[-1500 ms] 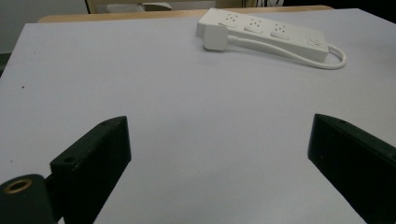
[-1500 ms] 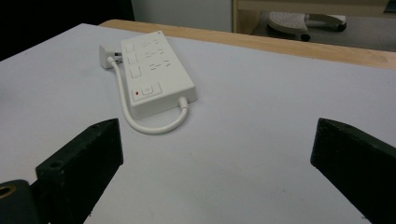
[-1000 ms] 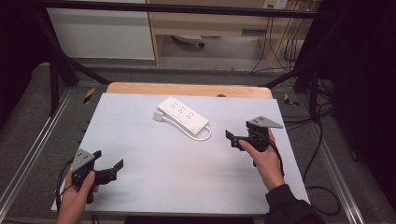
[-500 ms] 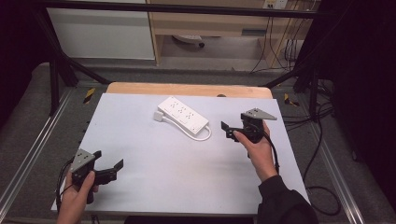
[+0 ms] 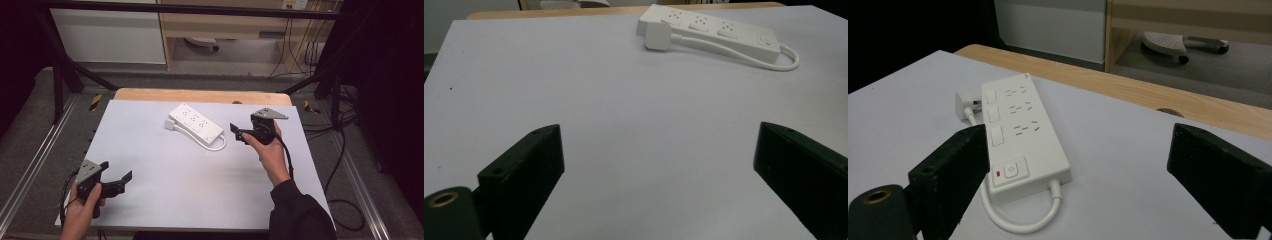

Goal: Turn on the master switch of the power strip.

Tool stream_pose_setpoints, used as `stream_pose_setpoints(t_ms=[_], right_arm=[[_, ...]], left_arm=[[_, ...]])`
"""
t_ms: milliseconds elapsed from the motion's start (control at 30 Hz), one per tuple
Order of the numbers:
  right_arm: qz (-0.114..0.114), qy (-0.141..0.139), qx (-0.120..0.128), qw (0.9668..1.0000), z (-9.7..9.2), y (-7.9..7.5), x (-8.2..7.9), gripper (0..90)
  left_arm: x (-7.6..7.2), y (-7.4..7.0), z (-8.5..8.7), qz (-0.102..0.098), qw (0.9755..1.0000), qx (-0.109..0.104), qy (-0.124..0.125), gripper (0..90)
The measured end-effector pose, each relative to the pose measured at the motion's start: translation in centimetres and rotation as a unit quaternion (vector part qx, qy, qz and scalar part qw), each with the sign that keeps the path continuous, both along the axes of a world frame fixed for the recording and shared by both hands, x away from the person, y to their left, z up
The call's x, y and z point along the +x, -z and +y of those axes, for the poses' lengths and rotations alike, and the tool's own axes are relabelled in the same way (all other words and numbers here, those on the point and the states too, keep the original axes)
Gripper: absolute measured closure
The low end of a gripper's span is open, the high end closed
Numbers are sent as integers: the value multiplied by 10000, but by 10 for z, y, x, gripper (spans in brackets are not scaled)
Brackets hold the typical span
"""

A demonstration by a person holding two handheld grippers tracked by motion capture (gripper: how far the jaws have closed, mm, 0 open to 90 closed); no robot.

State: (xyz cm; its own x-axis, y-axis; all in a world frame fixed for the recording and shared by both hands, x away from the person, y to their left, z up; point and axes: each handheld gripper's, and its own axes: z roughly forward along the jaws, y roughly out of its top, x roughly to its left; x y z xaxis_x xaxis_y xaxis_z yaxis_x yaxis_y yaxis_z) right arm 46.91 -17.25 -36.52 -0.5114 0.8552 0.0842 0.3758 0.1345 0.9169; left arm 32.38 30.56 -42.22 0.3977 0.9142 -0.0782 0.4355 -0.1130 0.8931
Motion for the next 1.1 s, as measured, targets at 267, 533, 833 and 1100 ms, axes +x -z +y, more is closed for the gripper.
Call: stream_pose_setpoints(t_ms=[267, 533, 833, 1100], right_arm=[[-67, 32, 59, 10000, 3, -2, 6, 184], [-262, 78, 214, 9994, 6, -1, 13, 428], [-321, 170, 231, 9991, 13, 2, 20, 652], [-369, 222, 217, 9988, 17, 5, 26, 732]], left_arm=[[0, 0, 0, 1, 10000, 1, 18, 59], [0, 0, -1, 18, 10000, 7, 26, 59], [1, 1, 0, 20, 10000, -7, 22, 59], [1, 1, 0, 24, 10000, -13, 29, 59]])
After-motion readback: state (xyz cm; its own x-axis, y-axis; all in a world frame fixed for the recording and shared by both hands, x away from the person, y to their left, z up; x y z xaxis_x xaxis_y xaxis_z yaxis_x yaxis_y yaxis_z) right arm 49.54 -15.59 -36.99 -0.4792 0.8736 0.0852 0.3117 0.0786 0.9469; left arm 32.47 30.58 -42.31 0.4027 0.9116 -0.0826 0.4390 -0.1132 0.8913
